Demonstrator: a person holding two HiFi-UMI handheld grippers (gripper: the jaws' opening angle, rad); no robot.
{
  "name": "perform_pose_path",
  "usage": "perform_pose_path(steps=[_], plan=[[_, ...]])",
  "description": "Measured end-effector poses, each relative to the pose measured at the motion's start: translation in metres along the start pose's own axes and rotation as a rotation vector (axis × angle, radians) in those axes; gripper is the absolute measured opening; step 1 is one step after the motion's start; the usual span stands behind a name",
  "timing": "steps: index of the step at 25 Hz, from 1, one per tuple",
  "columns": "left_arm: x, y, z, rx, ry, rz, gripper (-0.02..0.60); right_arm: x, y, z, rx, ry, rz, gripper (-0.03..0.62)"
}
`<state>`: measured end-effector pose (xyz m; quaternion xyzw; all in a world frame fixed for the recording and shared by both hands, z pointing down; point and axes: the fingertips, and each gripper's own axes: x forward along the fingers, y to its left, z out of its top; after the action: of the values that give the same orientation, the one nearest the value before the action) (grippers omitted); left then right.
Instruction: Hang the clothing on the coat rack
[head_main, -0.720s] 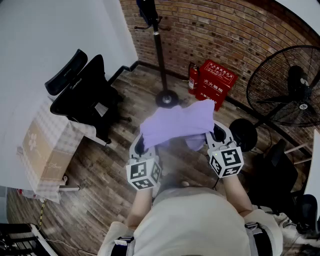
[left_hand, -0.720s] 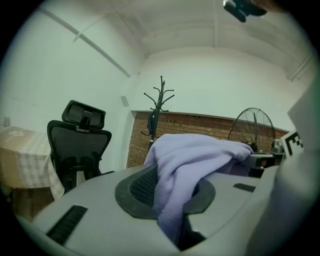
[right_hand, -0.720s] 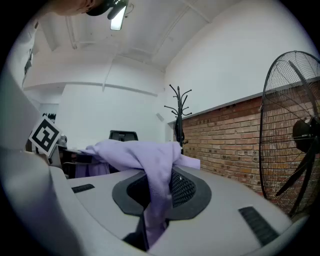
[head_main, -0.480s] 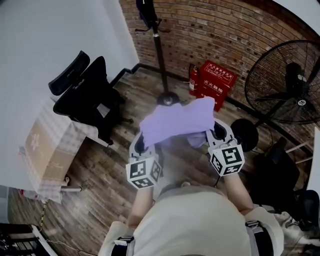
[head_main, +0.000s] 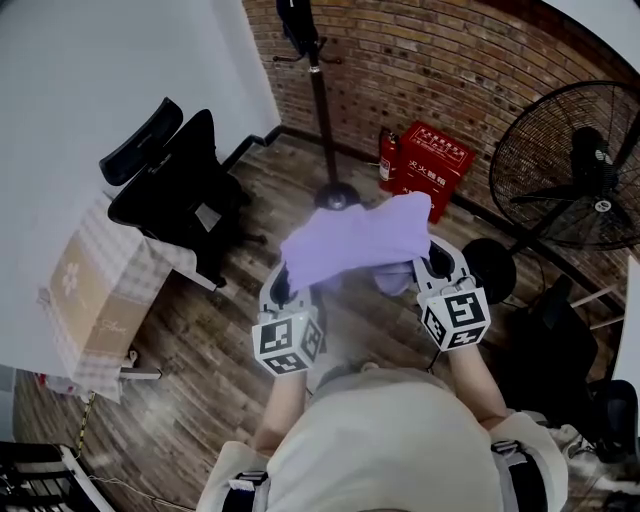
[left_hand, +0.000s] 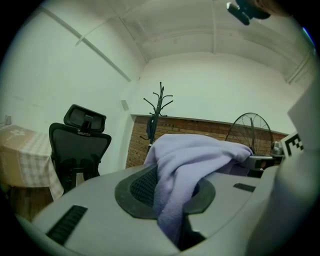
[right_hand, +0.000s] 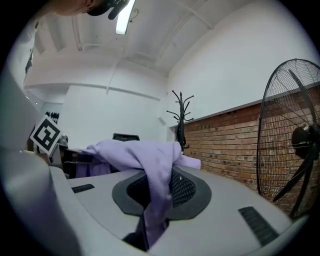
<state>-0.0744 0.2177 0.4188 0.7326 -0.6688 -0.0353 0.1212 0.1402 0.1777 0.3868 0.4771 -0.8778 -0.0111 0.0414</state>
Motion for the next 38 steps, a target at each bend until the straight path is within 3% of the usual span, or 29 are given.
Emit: perform_pose_path(steps=[19,38], plan=[[0.023,0.004,-0.005,-0.033,0.021,0.01,0.057,0.023,-0.011,-0.012,0.042,0.025,0.031,0.048],[0.177,0.039,0.052,-0.011,-0.037,-0.035,0.057,0.163,-0.072,0.02,0.007,-0.01,-0.006,0.048]])
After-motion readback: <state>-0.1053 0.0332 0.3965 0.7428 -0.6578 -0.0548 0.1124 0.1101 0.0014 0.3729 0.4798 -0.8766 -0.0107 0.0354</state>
